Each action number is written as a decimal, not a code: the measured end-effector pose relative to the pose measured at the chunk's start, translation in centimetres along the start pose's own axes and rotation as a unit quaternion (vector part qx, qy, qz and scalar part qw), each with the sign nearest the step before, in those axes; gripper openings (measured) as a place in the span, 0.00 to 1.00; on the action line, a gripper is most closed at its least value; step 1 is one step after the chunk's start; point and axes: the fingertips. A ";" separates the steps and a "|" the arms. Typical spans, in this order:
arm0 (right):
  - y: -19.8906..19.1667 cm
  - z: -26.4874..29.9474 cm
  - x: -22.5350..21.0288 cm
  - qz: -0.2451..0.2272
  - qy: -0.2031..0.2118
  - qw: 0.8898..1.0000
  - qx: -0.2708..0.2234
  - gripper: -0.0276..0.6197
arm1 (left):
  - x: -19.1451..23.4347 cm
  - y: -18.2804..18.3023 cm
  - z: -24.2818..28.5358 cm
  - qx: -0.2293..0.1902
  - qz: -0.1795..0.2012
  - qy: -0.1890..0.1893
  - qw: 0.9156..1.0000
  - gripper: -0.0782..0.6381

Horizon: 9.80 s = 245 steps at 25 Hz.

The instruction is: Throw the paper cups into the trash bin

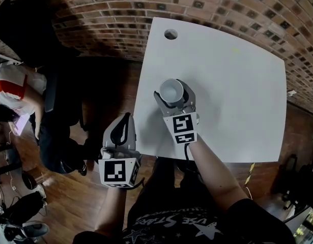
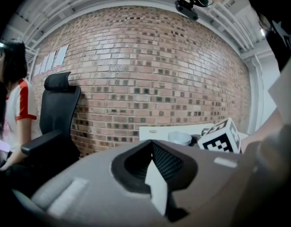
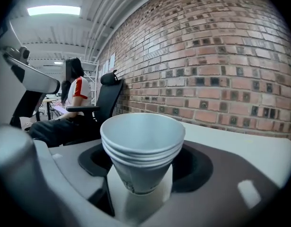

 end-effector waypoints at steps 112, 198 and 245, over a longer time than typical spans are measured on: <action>-51.7 -24.3 6.4 0.053 0.067 0.988 0.126 0.58 | -25.8 -45.5 -4.2 0.146 0.040 -0.085 0.985 0.12; -14.1 -44.0 -0.9 0.150 0.017 0.980 -0.131 0.08 | -34.3 -11.5 -17.6 -0.071 0.057 -0.104 0.990 0.12; -3.8 -53.7 -1.2 0.063 -0.022 0.976 -0.208 0.05 | -39.3 0.6 -25.6 -0.173 0.084 -0.150 0.970 0.12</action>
Point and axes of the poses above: the fingertips, and each gripper's own axes: z forward along the fingers, x to its left, y out of its top, and after that the axes turned 9 degrees about x, right-handed
